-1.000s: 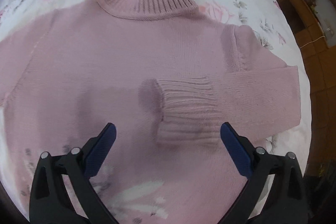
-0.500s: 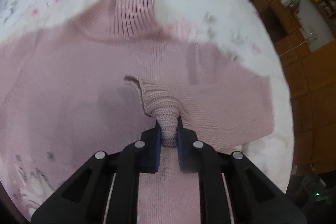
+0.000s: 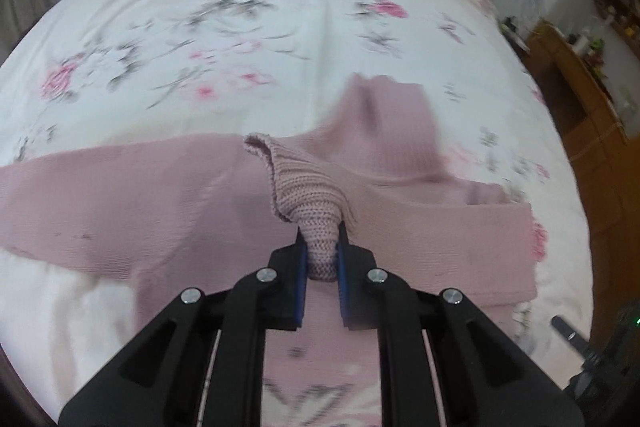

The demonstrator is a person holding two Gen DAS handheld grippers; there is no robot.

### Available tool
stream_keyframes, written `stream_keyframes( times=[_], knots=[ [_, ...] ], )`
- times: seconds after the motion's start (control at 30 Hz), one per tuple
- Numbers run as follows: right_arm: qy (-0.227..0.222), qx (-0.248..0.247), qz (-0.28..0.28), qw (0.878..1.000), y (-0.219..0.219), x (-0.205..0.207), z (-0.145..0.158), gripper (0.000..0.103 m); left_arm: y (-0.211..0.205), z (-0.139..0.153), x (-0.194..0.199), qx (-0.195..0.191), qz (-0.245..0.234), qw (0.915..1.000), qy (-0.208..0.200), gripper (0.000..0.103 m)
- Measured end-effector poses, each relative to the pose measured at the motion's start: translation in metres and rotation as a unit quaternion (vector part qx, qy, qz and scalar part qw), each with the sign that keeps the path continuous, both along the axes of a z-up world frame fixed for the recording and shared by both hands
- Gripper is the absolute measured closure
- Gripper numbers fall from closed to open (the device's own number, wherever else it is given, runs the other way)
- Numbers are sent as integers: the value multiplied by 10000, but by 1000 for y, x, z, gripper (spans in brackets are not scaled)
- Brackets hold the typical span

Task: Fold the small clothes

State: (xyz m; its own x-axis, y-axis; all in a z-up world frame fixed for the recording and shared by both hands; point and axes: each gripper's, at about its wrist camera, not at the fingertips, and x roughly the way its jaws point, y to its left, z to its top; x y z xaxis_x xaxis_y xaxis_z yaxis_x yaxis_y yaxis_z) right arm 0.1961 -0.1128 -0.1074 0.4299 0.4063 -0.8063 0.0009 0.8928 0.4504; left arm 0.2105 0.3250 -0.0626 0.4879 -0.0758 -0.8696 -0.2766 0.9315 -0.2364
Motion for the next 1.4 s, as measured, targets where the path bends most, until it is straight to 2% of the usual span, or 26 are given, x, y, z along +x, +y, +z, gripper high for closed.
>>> stream_keyframes(
  times=[0.1,0.23,0.37,0.5,0.6,0.67,0.73,0.83,0.9,1.0,1.13,1.27,1.4],
  knots=[
    [189,-18,21,9998,12,31,-8,56,19,-22,2,16,78,9997,251,92],
    [485,-472,-60,9977,24,60,-30,57,26,-50,8,87,81,9987,501,92],
    [784,-870,-72,9931,28,71,-56,59,32,-79,12,279,59,9969,736,90],
    [642,-1273,111,9897,37,66,-60,59,44,-102,13,399,186,9941,996,77],
    [634,-1409,185,9878,40,65,-60,59,58,-102,8,388,369,9933,1027,72],
    [699,-1389,195,9876,38,66,-55,59,68,-93,3,409,512,9927,1008,74],
    [510,-1441,167,9881,38,59,-31,58,77,-71,-5,426,641,9941,760,73],
    [241,-1337,338,9902,51,50,-4,52,65,-46,-8,481,467,9967,452,72],
    [277,-1207,563,9907,68,48,0,52,47,-41,-3,364,226,9982,416,63],
    [371,-1362,770,9870,89,49,-11,52,25,-53,7,147,26,9985,533,61],
    [665,-1498,797,9833,101,55,-38,52,-1,-85,14,280,-193,9959,842,61],
    [575,-1641,887,9808,103,52,-51,51,-1,-114,16,267,-188,9941,1039,59],
    [460,-1815,934,9779,107,50,-57,48,-2,-118,17,269,-201,9941,1034,58]
  ],
)
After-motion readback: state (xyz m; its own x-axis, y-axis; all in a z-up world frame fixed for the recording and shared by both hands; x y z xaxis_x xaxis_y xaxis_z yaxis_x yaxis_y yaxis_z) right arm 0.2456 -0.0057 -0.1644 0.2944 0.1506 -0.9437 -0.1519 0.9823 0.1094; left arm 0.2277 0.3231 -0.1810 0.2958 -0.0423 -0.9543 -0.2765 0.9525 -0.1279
